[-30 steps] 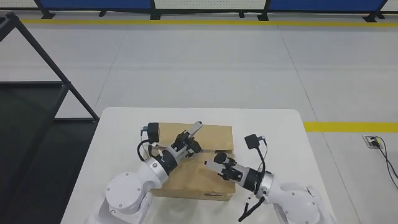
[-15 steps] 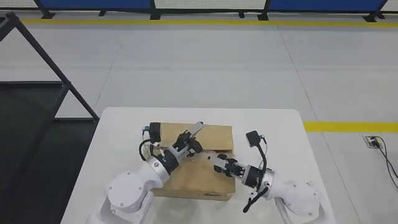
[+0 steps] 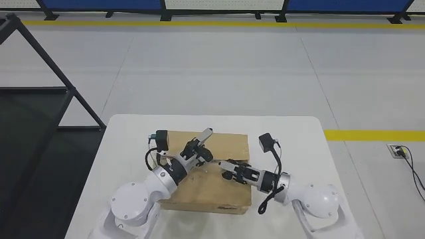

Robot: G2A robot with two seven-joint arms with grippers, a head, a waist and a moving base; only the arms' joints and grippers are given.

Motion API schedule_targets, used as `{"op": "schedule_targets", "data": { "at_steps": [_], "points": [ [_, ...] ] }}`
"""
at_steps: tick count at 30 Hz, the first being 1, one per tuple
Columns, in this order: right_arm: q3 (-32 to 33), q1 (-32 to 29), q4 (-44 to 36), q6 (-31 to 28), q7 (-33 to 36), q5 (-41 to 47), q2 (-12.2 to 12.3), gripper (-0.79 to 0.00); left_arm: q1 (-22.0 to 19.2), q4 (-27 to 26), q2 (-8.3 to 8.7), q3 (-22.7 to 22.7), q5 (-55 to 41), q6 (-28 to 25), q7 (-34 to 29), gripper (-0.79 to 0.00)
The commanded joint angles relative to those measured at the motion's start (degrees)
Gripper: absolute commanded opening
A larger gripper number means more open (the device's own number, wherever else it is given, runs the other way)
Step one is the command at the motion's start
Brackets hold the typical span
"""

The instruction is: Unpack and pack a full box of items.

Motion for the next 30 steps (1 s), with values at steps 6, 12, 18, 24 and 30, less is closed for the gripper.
{"op": "schedule_targets", "data": {
  "at_steps": [6,12,18,24,30],
  "points": [
    [-1.6,1.8,0.3,2.6,-0.7,-2.4,0.2,-0.785,1.1,-2.3,0.19,-1.6,-0.6,-0.4,1.0,0.000],
    [-4.4,5.5,1.8,4.4,-3.6,-4.8,-0.1,-0.785,5.3,-7.6,0.55,-5.3,-2.4,-0.6,3.1,0.000],
    [-6.0,9.1,3.5,8.7,-3.6,-7.1,-0.1,-0.785,9.2,-11.1,1.09,-11.3,-3.7,-1.2,4.7,0.000],
    [-5.8,10.6,3.1,12.1,-1.5,-9.2,0.3,-0.785,12.1,-12.2,1.56,-16.8,-4.3,-2.3,5.8,0.000],
    [-5.8,10.8,1.4,15.5,0.4,-11.6,0.8,-0.785,13.1,-10.8,1.86,-18.8,-4.7,-3.0,5.2,0.000]
  ]
}}
